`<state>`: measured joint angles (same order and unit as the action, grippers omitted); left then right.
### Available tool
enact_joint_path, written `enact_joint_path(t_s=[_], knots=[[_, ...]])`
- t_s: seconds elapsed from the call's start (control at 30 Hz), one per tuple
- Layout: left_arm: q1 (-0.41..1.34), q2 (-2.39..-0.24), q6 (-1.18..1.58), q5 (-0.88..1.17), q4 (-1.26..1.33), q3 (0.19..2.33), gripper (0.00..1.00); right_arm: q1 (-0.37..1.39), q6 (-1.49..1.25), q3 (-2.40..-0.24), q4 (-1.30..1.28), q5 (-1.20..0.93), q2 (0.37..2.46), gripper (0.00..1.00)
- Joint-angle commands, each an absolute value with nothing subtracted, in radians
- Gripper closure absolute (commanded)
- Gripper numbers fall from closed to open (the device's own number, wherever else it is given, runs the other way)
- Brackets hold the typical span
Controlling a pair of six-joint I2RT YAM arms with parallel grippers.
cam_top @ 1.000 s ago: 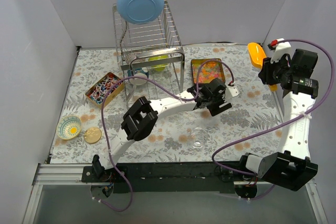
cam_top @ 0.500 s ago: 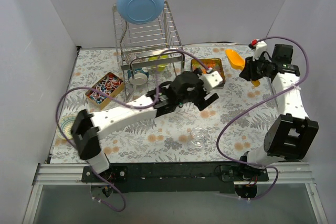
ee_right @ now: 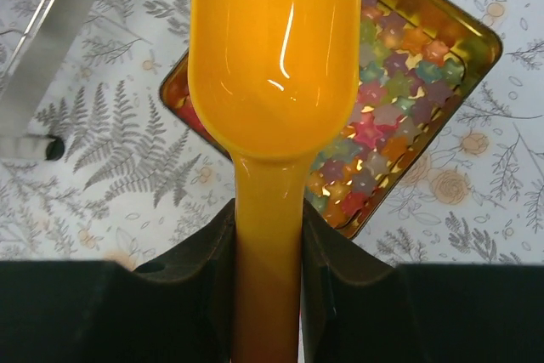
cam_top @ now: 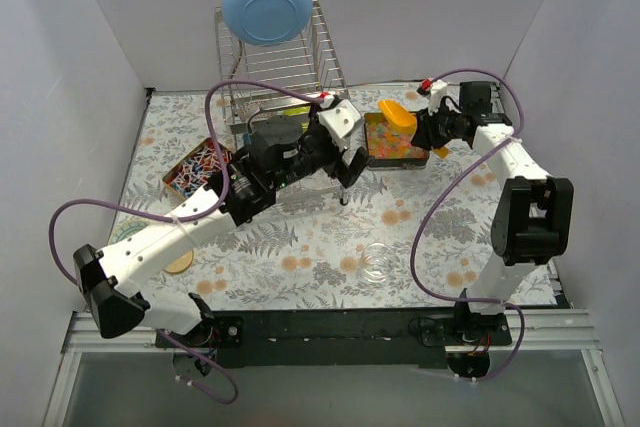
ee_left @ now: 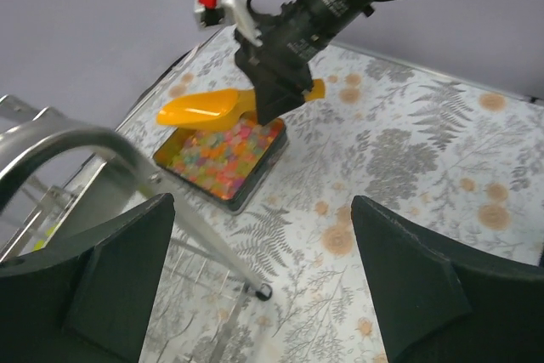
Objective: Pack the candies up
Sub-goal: Adjust the distractor at the center of the board, then move the storage box to the center of the board.
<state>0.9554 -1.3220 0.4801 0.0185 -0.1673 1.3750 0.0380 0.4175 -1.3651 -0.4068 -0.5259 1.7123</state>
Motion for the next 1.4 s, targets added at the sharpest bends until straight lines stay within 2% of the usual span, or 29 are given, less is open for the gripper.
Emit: enact_joint_path(t_s=[0.0,0.23,0.47,0.8,0.97,1.17,1.37], knots=[[0.859,-1.31,0.489,0.031,-0.215,1.414,0.15,0.055,0.384,-1.471,-0.253,-0.482,1.785,0.99],[0.787,-1.281,0.472,0.021,-0.207,1.373,0.14,0.127,0.446,-1.575,-0.239,-0.437,1.91,0.99],[0.718,-1.261,0.479,0.018,-0.196,1.356,0.15,0.155,0.511,-1.535,-0.123,-0.351,1.948,0.99],[0.703,-1.151,0.524,0.239,-0.321,1.312,0.17,0.149,1.228,-1.704,-0.388,-0.141,1.927,0.99],[0.703,-1.105,0.551,0.264,-0.311,1.275,0.17,0.16,1.55,-1.772,-0.488,0.052,1.963,0.99],[0.703,-1.081,0.574,0.305,-0.301,1.266,0.18,0.161,1.772,-1.706,-0.443,0.284,1.988,0.99],[0.701,-1.042,0.584,0.295,-0.282,1.224,0.18,0.166,1.913,-1.645,-0.405,0.339,1.967,0.99]])
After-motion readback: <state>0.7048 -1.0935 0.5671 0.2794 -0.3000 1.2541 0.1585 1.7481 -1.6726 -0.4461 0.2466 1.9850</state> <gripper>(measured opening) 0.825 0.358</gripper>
